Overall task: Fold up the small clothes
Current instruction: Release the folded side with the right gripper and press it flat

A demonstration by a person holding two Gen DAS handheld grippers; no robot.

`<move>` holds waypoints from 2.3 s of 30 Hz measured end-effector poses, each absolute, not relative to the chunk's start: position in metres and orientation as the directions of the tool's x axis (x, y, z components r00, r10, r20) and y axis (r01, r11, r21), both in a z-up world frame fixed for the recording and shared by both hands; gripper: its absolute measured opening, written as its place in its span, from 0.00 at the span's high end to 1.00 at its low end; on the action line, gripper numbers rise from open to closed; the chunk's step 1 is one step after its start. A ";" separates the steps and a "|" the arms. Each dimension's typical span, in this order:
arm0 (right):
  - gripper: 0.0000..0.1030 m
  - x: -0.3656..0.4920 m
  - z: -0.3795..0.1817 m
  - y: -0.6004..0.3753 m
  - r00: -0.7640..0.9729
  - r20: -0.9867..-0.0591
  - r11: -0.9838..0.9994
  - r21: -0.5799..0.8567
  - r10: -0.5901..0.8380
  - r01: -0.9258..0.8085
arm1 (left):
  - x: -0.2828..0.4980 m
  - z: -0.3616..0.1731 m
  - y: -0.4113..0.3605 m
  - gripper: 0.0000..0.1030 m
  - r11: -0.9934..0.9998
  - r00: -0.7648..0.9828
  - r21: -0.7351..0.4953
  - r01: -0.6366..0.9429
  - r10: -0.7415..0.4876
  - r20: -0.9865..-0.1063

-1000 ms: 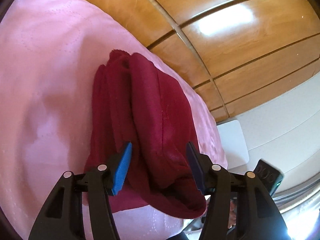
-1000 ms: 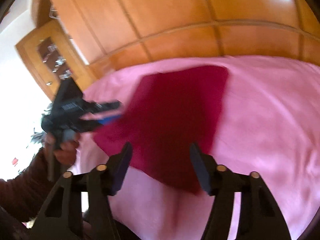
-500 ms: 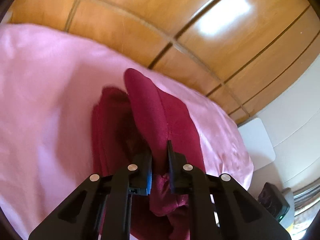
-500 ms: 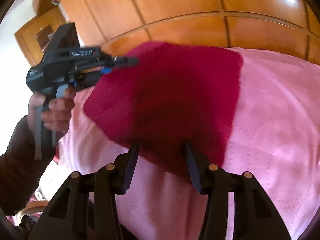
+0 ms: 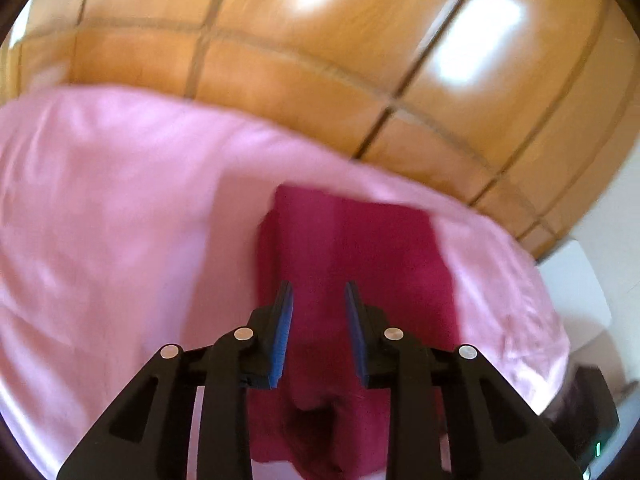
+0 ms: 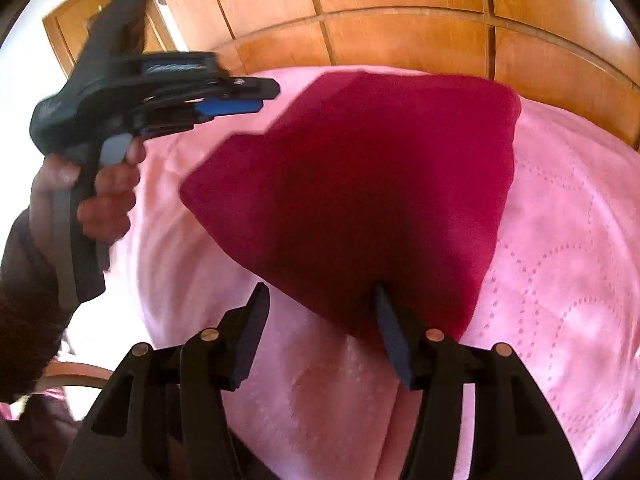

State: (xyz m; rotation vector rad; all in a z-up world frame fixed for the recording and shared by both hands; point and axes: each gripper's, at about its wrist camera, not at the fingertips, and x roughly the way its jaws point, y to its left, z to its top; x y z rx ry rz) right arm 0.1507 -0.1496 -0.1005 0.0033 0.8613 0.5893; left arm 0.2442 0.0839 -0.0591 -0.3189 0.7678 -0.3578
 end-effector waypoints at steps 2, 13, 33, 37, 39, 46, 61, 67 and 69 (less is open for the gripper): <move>0.47 0.153 -0.087 -0.162 0.524 -0.682 0.840 0.264 0.510 -0.475 | 0.231 -0.046 0.072 0.76 0.889 0.682 -0.378 0.259 -0.445 -0.581; 0.38 0.248 -0.046 -0.185 0.675 -0.639 0.929 0.274 0.369 -0.249 | 0.245 -0.100 0.045 0.76 0.943 0.657 -0.221 0.250 -0.333 -0.676; 0.31 0.344 -0.117 -0.170 0.580 -0.761 0.957 0.221 0.289 -0.187 | 0.238 -0.118 0.045 0.76 0.946 0.694 -0.160 0.282 -0.316 -0.647; 0.28 0.340 -0.114 -0.165 0.592 -0.757 0.961 0.207 0.277 -0.184 | 0.236 -0.116 0.043 0.76 0.948 0.692 -0.161 0.274 -0.311 -0.652; 0.26 0.334 -0.108 -0.162 0.607 -0.755 0.968 0.177 0.250 -0.178 | 0.234 -0.114 0.043 0.76 0.950 0.694 -0.156 0.271 -0.305 -0.652; 0.24 0.304 -0.075 -0.154 0.660 -0.706 0.964 0.137 0.257 -0.228 | 0.223 -0.109 0.046 0.76 0.954 0.706 -0.158 0.254 -0.294 -0.644; 0.19 0.306 -0.094 -0.110 0.566 -0.768 0.924 0.086 0.300 -0.372 | 0.211 -0.102 0.044 0.76 0.962 0.725 -0.126 0.241 -0.264 -0.636; 0.15 0.277 -0.083 -0.139 0.607 -0.719 0.929 0.153 0.339 -0.338 | 0.203 -0.096 0.045 0.63 0.966 0.740 -0.128 0.227 -0.256 -0.622; 0.13 0.268 -0.080 -0.152 0.611 -0.703 0.926 0.203 0.364 -0.318 | 0.198 -0.092 0.048 0.47 0.969 0.754 -0.130 0.212 -0.246 -0.609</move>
